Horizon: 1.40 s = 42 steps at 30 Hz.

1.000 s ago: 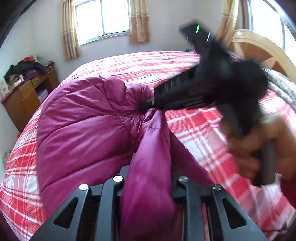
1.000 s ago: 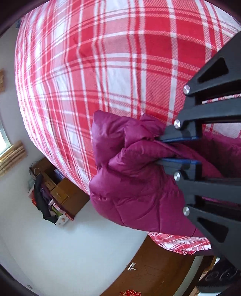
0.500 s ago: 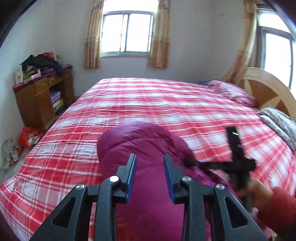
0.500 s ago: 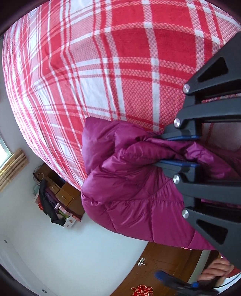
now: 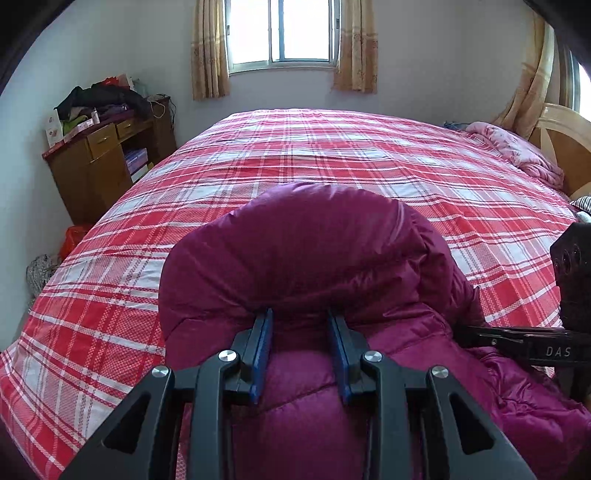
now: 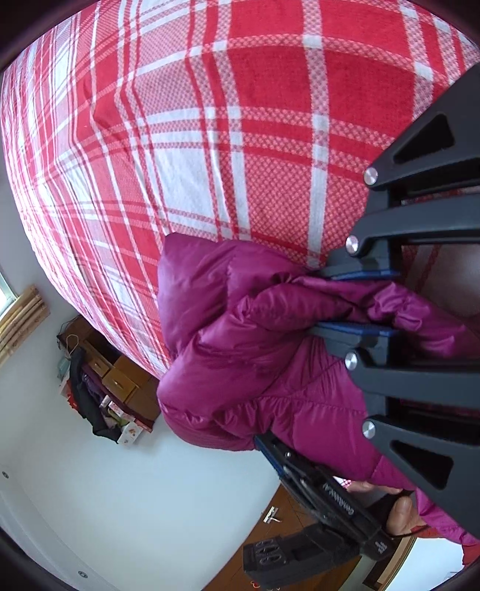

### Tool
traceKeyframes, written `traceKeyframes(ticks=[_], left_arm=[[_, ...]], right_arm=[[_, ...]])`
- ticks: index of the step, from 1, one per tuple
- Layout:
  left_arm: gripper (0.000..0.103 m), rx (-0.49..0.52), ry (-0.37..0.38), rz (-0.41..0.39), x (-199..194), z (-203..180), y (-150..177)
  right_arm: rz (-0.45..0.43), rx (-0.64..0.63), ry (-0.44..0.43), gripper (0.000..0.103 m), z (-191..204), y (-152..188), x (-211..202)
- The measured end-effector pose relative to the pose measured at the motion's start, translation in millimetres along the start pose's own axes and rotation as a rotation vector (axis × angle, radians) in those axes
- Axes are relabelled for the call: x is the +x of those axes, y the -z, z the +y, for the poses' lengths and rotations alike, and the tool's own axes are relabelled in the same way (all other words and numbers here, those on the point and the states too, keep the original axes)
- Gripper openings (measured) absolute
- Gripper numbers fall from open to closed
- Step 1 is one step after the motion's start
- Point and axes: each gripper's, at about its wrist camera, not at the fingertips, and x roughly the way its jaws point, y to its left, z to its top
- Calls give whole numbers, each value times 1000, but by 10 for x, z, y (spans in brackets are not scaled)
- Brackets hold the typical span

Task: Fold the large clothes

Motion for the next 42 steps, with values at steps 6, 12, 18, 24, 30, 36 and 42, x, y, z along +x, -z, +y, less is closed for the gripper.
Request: traceKeyframes(ticks=[6, 12, 18, 24, 30, 36, 42], left_arm=[[32, -13, -20, 28, 223, 12, 34], [32, 40, -79, 33, 194, -106, 57], [32, 59, -107, 26, 163, -117, 69], [32, 87, -133, 22, 147, -151, 77], [32, 105, -138, 22, 142, -179, 74], [32, 102, -94, 34, 22, -137, 64], [34, 39, -37, -42, -550, 249, 34]], right_arm=[[3, -9, 16, 18, -10, -30, 20], [-12, 2, 106, 30, 113, -14, -143], [-145, -127, 143, 33, 611, 192, -816], [-60, -185, 7, 33, 913, 556, -730], [33, -175, 158, 31, 641, 792, -434], [44, -189, 161, 33, 590, 788, -403], [-55, -261, 200, 34, 824, 310, -862]])
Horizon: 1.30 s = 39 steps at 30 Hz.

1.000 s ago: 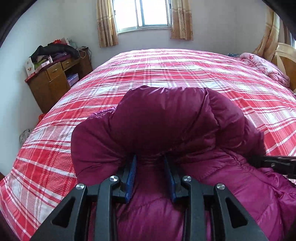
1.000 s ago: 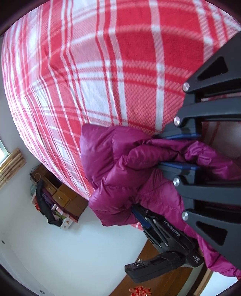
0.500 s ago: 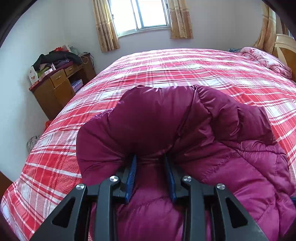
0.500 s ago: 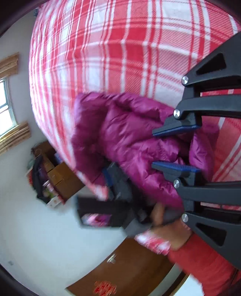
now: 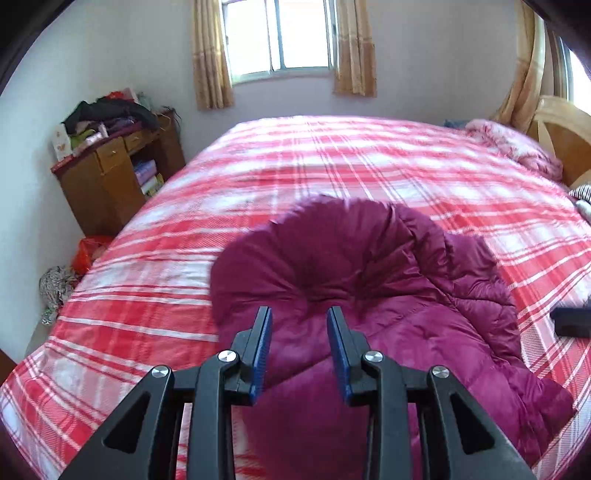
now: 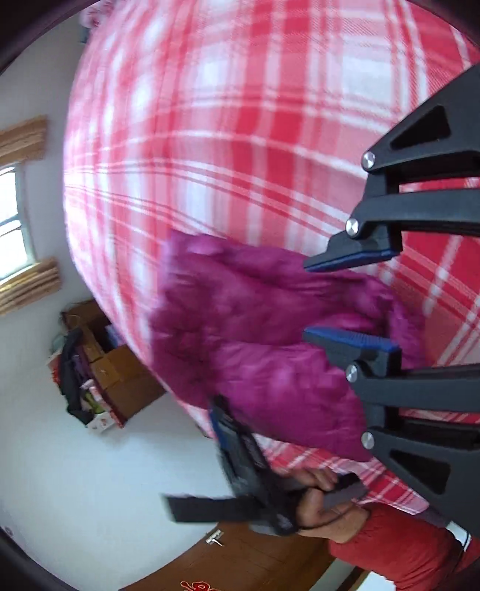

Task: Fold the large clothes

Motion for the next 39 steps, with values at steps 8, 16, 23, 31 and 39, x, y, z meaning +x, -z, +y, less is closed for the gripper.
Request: traceKeyframes(ticks=[8, 16, 23, 31, 39], left_arm=[[35, -154, -34, 45, 175, 129, 69], [36, -100, -87, 14, 419, -29, 132], [36, -38, -160, -32, 572, -182, 189], [36, 4, -187, 24, 597, -209, 142], [74, -45, -243, 20, 82, -24, 133]], right_arm=[[19, -50, 15, 35, 398, -940, 755], [54, 0, 129, 35, 114, -752, 1511], [-19, -24, 166, 35, 94, -612, 1576], [0, -69, 214, 38, 175, -648, 1600], [-114, -15, 192, 68, 107, -539, 776]])
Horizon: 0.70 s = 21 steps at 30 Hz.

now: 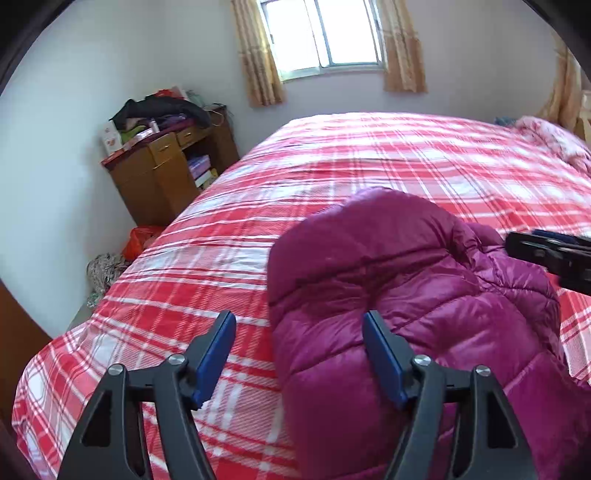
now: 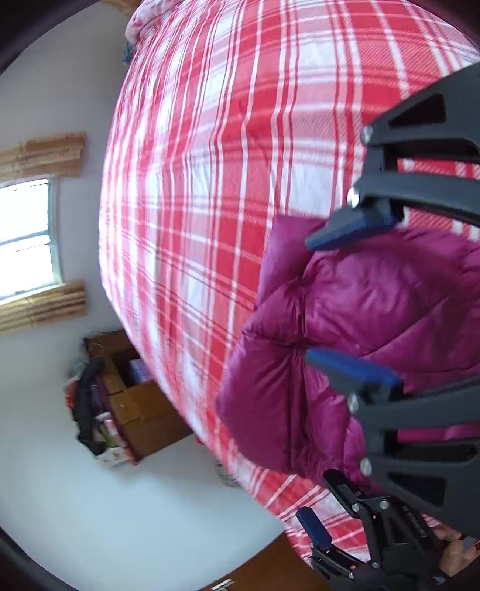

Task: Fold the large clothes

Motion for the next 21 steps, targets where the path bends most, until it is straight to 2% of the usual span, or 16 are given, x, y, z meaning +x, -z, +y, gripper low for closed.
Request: traceKeyframes(ticks=[3, 7, 8, 9, 11, 13, 15, 18, 21], left_arm=[[75, -18, -12, 25, -29, 42, 25], [75, -28, -11, 36, -62, 91, 75], [75, -48, 19, 44, -73, 132, 80], [75, -87, 83, 54, -90, 192, 82], [75, -253, 311, 86, -82, 440, 105], [75, -407, 446, 124, -14, 655, 146], [75, -468, 487, 133, 56, 753, 183], [75, -448, 476, 155, 169, 713, 253], [75, -448, 511, 154, 240, 610, 326]], right_arm=[[-13, 49, -11, 71, -130, 105, -206], [37, 109, -68, 71, -263, 215, -291], [50, 126, -88, 75, -300, 239, -304], [60, 148, -112, 81, -346, 261, -317], [68, 225, -183, 85, -473, 293, -342], [73, 344, -241, 88, -654, 334, -349], [76, 417, -262, 88, -785, 355, -323], [92, 389, -239, 88, -763, 351, -244], [121, 357, -248, 88, -666, 348, -96]])
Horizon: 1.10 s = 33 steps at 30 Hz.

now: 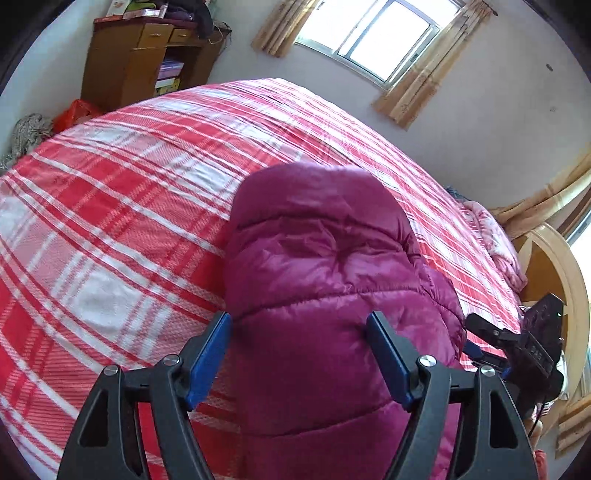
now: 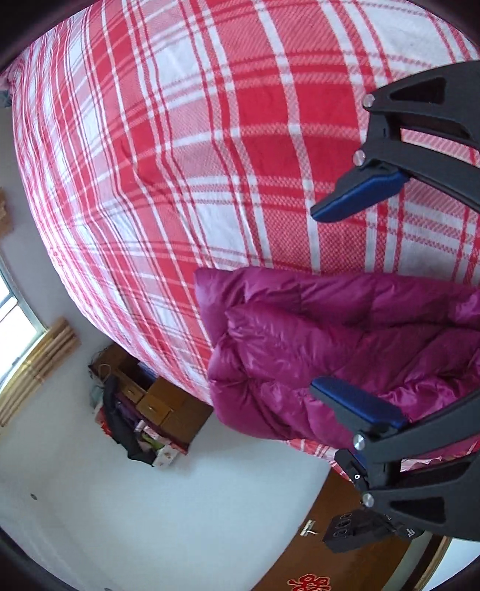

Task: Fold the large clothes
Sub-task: 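Grasp the folded bundle with both tools from its sides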

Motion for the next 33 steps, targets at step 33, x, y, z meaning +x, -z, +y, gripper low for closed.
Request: traceKeyframes(ticks=[33], left_arm=[[87, 123, 14, 0, 443, -90, 95]], right_arm=[[82, -273, -42, 68, 265, 170, 619]])
